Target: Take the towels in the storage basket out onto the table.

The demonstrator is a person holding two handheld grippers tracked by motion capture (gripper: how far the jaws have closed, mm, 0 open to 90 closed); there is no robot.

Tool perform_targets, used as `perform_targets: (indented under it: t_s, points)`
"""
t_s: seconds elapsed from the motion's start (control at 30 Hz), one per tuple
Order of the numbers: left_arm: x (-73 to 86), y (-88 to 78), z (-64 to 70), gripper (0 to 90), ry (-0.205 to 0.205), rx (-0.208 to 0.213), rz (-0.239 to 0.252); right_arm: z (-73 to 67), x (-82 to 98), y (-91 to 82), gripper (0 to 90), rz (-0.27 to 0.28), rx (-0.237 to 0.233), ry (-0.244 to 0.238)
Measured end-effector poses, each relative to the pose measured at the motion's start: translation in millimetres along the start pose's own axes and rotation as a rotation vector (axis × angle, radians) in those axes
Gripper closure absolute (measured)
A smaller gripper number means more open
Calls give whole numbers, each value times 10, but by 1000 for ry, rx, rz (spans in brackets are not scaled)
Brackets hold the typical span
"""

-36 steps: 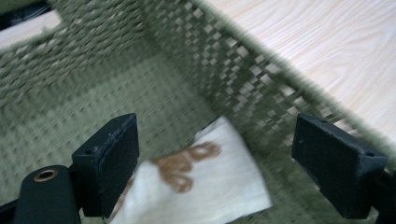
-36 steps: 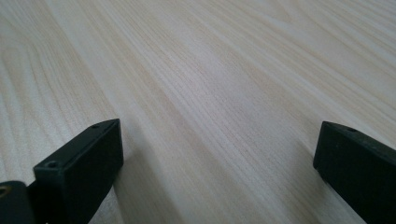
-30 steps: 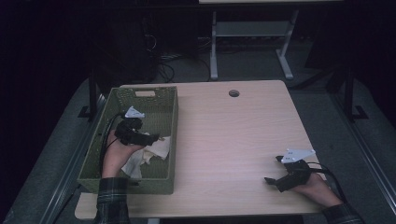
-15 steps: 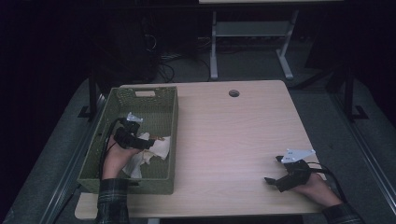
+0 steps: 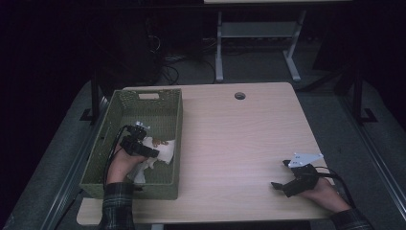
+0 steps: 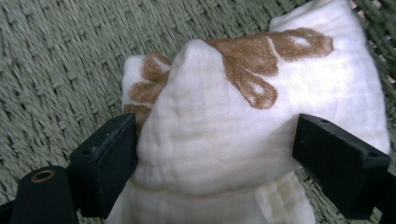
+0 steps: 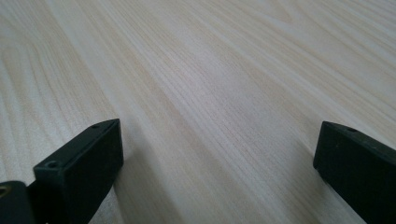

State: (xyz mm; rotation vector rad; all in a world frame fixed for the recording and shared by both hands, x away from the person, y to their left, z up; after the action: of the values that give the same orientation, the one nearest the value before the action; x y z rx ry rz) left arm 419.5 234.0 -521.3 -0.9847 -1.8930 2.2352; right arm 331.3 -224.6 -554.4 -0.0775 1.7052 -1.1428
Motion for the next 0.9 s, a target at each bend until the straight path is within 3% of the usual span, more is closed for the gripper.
perform_targets:
  t_s: [0.27, 0.4, 0.43, 0.5, 0.57, 0.73, 0.77, 0.9]
  points:
    - [45, 46, 18, 155, -16, 1, -35, 0, 0, 0, 12, 0, 0, 0]
    - [50, 2, 51, 365, -14, 14, -46, 0, 0, 0, 12, 0, -1, 0]
    - [51, -13, 51, 474, -15, 14, -49, 0, 0, 0, 12, 0, -1, 1]
    - [52, -23, 53, 508, -8, 15, -52, 0, 0, 0, 12, 0, 0, 0]
    - [50, -33, 66, 614, -7, 18, -53, -1, 0, -1, 12, -1, -1, 1]
    - [32, -85, 50, 683, -33, 17, -45, 0, 0, -1, 12, -1, -1, 0]
    - [7, -123, 46, 686, -54, 26, -20, 0, 0, -1, 12, -1, -1, 1]
    - [-31, -191, 34, 692, -63, 40, 17, 0, -1, 0, 12, 0, -1, 0]
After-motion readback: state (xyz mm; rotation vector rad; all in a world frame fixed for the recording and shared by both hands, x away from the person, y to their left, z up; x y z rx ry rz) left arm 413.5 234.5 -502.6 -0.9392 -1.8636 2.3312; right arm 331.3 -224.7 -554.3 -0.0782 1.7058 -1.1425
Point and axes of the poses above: each handheld gripper's, and its own axes: y roughly forward along the jaws, x roughly out of its underside, z roughly to its right, the point moved 10 cm from there along y, roughly forward along the jaws, and after that the axes turned 2 degrees about x, right-handed, at the moved point
